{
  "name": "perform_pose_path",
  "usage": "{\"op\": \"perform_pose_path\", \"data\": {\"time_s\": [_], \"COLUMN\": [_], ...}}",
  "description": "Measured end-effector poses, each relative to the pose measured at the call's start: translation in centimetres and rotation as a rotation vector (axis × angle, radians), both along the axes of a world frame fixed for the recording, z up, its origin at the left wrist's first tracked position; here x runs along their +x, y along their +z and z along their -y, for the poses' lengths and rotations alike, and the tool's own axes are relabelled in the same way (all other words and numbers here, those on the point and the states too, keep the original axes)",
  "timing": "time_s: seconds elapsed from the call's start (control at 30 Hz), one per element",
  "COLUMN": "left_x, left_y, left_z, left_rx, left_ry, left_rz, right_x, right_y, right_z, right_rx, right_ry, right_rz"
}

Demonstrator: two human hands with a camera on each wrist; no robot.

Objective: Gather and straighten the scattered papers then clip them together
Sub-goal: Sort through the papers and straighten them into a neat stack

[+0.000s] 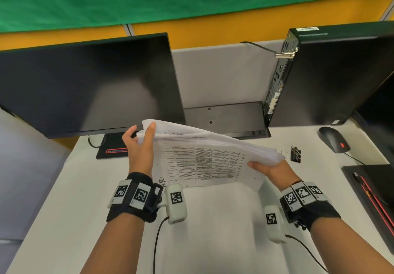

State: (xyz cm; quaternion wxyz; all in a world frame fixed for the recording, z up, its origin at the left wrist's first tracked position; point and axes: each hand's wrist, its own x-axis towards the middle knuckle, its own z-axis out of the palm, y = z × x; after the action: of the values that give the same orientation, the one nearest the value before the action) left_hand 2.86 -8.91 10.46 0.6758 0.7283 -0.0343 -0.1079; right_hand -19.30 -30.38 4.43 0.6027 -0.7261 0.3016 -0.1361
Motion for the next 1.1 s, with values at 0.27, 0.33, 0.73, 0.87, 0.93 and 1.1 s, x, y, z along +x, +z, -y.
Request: {"op": "perform_pose_path", "data": {"time_s": [0.27,0.33,0.73,0.87,0.93,1.1], "left_x": [0.5,0.6,1.7,2.1,2.3,2.5], "left_y": [0.1,0.1,0.0,-0.3,-0.5,-0.8], "left_z": [-3.4,-4.0,-4.0,-4.6,-4.8,-4.7], "left_rx": [0.208,0.251,0.309,0.321,0.369,0.432], "left_ry": [-0.319,-0.353,-0.358,-0.353,-0.346,-0.34], "left_rz": [0.285,0.337,0.422,0.449,0.469,0.386], "right_x": [-0.3,-0.3,-0.1,-0.1,0.0,0.3], "right_y": [-0.5,-0.6,0.1,-0.6,-0.9,-0.8], "right_z": [0.9,1.0,0.5,0.9,1.0,0.9], "right_rx": [0.078,0.075,0.114,0.119,0.127,0.133], "right_ry": [-0.078,-0.06,-0.103,-0.096,-0.092,-0.095], "right_rz": [0.02,0.012,0.041,0.006,-0.007,-0.041]}}
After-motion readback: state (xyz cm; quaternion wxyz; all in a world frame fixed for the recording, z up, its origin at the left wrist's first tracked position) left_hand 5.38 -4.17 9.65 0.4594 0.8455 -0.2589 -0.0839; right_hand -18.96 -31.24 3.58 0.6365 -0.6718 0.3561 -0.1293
